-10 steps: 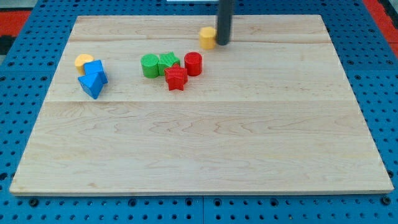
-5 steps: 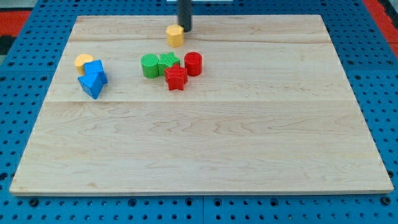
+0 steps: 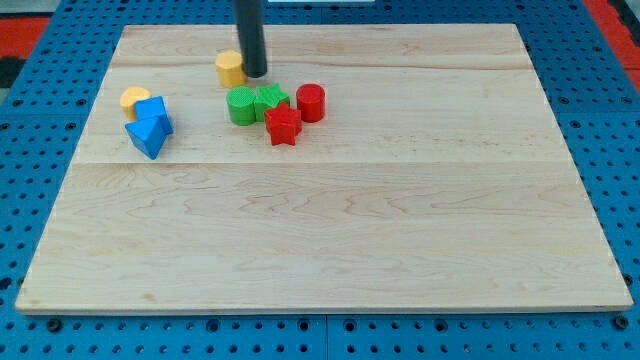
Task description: Slide the yellow hexagon towards the center left
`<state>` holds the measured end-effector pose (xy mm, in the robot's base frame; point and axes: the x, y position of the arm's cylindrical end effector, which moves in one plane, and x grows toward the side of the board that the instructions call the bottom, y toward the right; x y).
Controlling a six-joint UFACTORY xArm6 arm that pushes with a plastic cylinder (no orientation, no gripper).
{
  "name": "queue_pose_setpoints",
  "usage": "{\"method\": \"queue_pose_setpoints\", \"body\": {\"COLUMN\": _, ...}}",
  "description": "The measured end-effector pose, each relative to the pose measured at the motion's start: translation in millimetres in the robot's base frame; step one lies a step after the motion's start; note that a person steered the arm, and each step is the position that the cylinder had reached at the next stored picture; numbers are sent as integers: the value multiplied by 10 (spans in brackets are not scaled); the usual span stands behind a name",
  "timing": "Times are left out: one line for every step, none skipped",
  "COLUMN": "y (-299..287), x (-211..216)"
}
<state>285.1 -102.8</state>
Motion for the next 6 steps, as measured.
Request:
{"method": "queue_pose_setpoints", "body": {"y": -295, "x": -21}}
{"method": "queue_pose_setpoints", "body": {"y": -523, "x": -99}}
{"method": "queue_pose_setpoints", "body": {"y": -599, "x": -146}}
{"method": "queue_pose_setpoints", "body": {"y": -453, "x": -166}}
{"method": "queue_pose_setpoints", "body": {"y": -486, "x": -342}}
{"method": "queue_pose_setpoints", "body": {"y": -654, "x": -342}}
